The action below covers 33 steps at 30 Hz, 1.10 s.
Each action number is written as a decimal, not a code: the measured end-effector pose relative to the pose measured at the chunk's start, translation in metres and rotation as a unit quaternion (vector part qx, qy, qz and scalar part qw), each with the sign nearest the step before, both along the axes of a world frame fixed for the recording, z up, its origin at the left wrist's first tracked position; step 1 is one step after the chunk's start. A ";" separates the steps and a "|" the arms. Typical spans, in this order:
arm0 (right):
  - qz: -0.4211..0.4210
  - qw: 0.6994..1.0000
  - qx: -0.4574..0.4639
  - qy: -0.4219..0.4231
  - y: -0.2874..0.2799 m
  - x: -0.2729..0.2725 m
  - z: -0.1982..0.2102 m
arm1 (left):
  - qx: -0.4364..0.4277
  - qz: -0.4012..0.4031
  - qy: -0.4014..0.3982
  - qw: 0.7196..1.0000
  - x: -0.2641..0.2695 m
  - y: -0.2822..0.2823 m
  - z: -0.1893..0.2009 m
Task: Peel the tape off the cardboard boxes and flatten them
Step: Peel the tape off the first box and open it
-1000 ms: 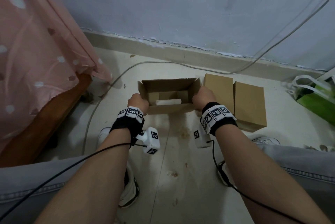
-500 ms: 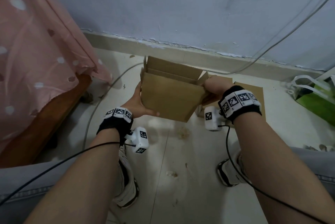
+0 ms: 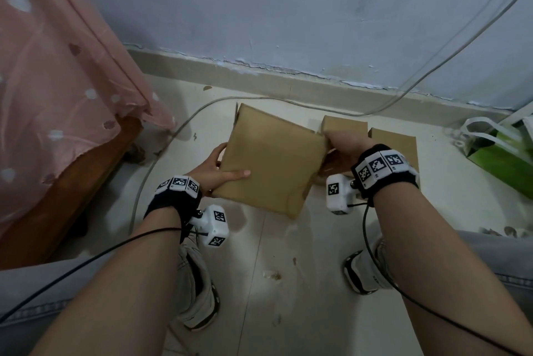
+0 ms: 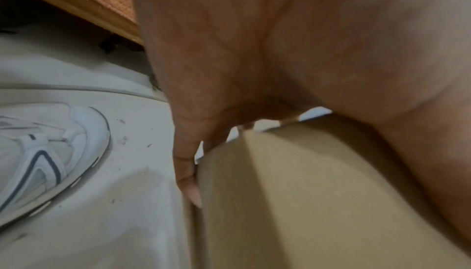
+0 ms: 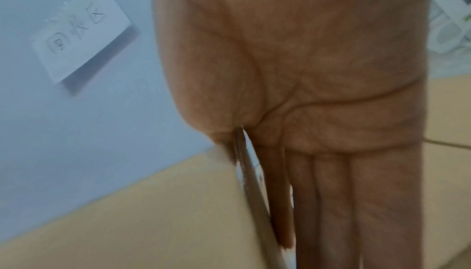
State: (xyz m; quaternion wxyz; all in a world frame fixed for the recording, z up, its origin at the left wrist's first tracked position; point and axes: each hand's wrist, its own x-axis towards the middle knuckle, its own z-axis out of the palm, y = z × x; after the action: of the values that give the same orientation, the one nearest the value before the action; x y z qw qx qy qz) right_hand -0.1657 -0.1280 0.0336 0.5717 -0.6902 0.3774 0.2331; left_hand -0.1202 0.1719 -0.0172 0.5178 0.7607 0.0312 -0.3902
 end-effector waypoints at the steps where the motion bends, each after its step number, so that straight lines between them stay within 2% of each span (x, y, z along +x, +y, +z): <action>1: -0.002 1.000 0.019 -0.017 -0.002 0.001 -0.004 | -0.003 0.017 0.012 1.000 -0.001 -0.001 0.001; 5: 0.053 0.995 0.058 -0.056 0.006 -0.004 -0.017 | -0.067 0.089 0.114 0.987 -0.002 -0.004 0.008; 7: 0.121 0.989 0.047 -0.075 0.014 -0.008 -0.024 | -0.097 0.114 0.165 0.975 -0.001 -0.005 0.011; 10: 0.231 0.968 0.001 -0.102 0.030 -0.009 -0.031 | -0.086 0.148 0.178 0.969 0.004 -0.002 0.009; 14: 0.253 0.955 -0.041 -0.146 0.040 -0.003 -0.033 | -0.045 0.199 0.233 0.951 0.007 0.005 0.002; 18: 0.280 0.932 -0.081 -0.216 0.041 0.000 -0.027 | -0.021 0.229 0.210 0.950 0.010 0.004 0.001; 21: 0.274 0.914 -0.154 -0.258 0.049 0.000 -0.029 | -0.036 0.233 0.221 0.946 0.010 0.002 0.004; 24: 0.227 0.917 -0.194 -0.265 0.050 -0.002 -0.038 | 0.000 0.166 0.177 0.970 0.009 -0.005 0.022; 26: 0.208 0.924 -0.199 -0.253 0.046 -0.004 -0.040 | 0.063 0.055 0.121 0.989 0.005 -0.008 0.032; 28: 0.192 0.931 -0.203 -0.235 0.041 -0.006 -0.040 | 0.121 -0.058 0.051 0.990 0.000 -0.011 0.037; 29: 0.185 0.934 -0.201 -0.229 0.039 -0.006 -0.039 | 0.139 -0.084 0.029 0.986 0.000 -0.009 0.035; 33: 0.137 0.953 -0.188 -0.192 0.035 -0.001 -0.031 | 0.151 -0.108 -0.013 0.983 0.004 -0.012 0.030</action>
State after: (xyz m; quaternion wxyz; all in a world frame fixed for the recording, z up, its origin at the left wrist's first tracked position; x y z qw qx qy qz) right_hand -0.1668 -0.0926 0.0024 0.4555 -0.8623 0.1990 0.0970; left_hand -0.1158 0.1601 0.0125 0.3521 0.8344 0.0008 -0.4241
